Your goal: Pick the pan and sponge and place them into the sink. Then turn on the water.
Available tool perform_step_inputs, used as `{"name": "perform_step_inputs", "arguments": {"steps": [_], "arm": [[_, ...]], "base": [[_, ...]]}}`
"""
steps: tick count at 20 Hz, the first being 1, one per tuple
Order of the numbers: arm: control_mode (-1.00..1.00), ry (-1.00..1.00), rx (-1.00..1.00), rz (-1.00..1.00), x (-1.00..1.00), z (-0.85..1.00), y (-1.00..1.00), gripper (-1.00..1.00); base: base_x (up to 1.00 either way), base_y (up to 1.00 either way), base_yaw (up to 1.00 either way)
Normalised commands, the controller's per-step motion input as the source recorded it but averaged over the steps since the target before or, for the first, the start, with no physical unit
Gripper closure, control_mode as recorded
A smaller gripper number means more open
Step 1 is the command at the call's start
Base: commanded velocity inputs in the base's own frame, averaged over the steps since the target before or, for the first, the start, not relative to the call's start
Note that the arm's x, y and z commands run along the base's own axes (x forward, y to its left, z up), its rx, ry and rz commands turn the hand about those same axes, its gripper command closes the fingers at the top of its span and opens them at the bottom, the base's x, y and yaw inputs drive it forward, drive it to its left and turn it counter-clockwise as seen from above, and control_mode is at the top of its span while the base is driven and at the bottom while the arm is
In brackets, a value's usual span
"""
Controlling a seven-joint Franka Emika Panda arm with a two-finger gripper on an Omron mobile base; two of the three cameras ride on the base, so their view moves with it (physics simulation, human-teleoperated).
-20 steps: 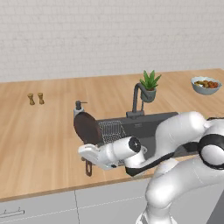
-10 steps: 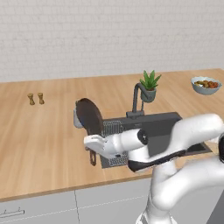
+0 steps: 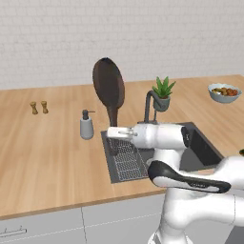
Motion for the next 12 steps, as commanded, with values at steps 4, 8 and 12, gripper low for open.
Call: {"name": "perform_step_inputs", "arguments": {"steps": [4,8,12], "arm": [[-1.00,-0.37,0.00,-0.10,-0.68,0.87,-0.40,1.00],[-1.00,-0.20,0.00,-0.13,-0.54,0.61,-0.71,1.00],[-1.00,-0.01,0.00,-0.16,-0.34,0.41,-0.93,1.00]], "base": [[0.00,0.00,0.00],[0.00,0.00,0.00],[0.00,0.00,0.00]]}}
